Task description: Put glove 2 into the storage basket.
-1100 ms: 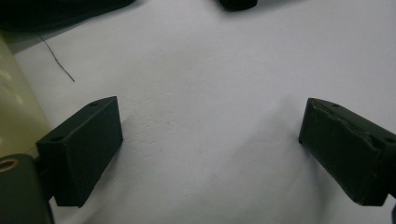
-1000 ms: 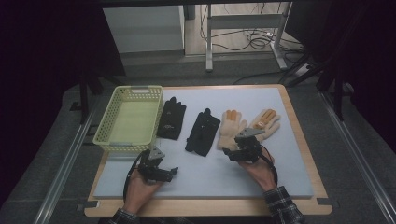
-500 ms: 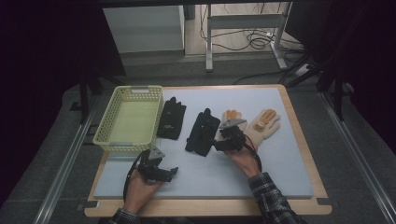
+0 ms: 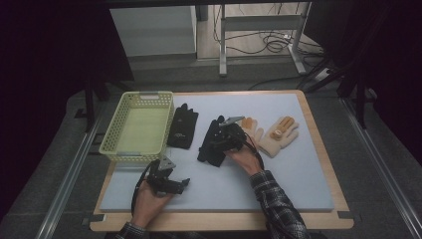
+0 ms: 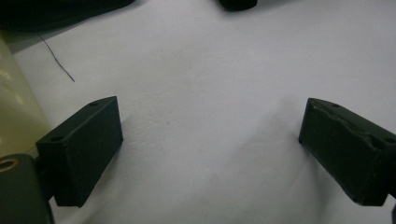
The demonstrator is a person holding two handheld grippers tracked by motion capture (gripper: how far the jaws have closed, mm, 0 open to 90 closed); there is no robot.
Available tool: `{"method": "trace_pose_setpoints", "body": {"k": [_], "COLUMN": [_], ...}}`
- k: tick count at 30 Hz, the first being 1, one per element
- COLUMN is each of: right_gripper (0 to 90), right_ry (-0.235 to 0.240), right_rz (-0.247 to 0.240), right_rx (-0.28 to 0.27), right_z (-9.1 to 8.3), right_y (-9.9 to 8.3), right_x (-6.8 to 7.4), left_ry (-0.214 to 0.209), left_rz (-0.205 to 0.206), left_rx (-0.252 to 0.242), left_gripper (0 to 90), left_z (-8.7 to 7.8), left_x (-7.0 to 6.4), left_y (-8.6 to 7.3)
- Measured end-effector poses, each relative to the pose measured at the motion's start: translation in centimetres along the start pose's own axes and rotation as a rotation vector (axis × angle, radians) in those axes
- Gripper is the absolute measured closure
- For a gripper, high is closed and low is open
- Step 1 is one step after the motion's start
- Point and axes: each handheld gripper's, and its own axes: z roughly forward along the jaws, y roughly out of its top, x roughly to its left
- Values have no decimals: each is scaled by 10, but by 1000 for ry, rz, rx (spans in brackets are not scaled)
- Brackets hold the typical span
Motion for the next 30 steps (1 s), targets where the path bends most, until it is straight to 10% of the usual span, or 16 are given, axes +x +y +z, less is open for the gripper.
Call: {"method": "trace_pose_setpoints", "body": {"k": [7,16,30], "right_gripper": [275,711,751], "right_ry": [-13,-10,78], "right_rz": [-12,-26,-36], "right_rx": [64,65,2], "right_z": [13,7,-33], "right_y": [6,4,1], "right_x": [2,3,16], "left_ry": [1,1,1], "left_rz": [3,-2,3], "left_rx": [2,-2,3], "left_gripper": [63,64,63], "left_z": [0,0,0], "left_x": [0,0,0], "left_y": [0,0,0]}}
